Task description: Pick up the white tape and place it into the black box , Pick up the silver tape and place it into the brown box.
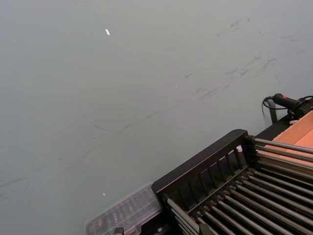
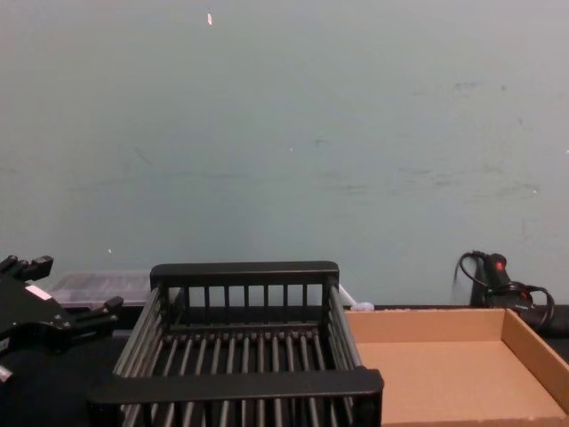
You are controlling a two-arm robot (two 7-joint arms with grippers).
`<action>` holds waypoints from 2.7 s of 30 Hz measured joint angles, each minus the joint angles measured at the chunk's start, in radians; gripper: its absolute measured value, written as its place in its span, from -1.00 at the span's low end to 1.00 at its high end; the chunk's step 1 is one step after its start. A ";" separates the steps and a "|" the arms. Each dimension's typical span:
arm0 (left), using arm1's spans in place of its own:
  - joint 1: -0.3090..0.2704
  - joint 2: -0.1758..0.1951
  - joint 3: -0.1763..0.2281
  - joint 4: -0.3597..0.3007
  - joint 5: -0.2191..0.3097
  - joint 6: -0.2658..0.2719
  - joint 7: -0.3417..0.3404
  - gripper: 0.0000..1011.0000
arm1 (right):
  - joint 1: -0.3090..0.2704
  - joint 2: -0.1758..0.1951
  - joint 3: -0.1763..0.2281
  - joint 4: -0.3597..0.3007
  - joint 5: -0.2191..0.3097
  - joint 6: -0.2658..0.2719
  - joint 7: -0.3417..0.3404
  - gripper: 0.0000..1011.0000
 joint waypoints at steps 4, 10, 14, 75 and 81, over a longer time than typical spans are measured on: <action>0.000 0.000 0.000 0.000 0.000 0.000 0.000 0.98 | 0.000 0.000 0.000 0.000 0.000 0.000 0.000 -0.55; 0.000 0.000 0.000 0.000 0.000 0.000 0.000 0.98 | 0.000 0.000 0.000 0.000 0.000 0.000 0.000 -0.83; 0.000 0.000 0.000 0.000 0.000 0.000 0.000 0.98 | 0.000 0.000 0.000 0.000 0.000 0.000 0.000 -0.84; 0.000 0.000 0.000 0.000 0.000 0.000 0.000 0.98 | 0.371 -0.250 -0.028 0.255 -0.125 -0.051 -0.084 -0.84; 0.000 0.000 0.000 0.000 0.000 0.000 0.000 0.98 | 0.391 -0.267 -0.030 0.276 -0.143 -0.057 -0.069 -0.84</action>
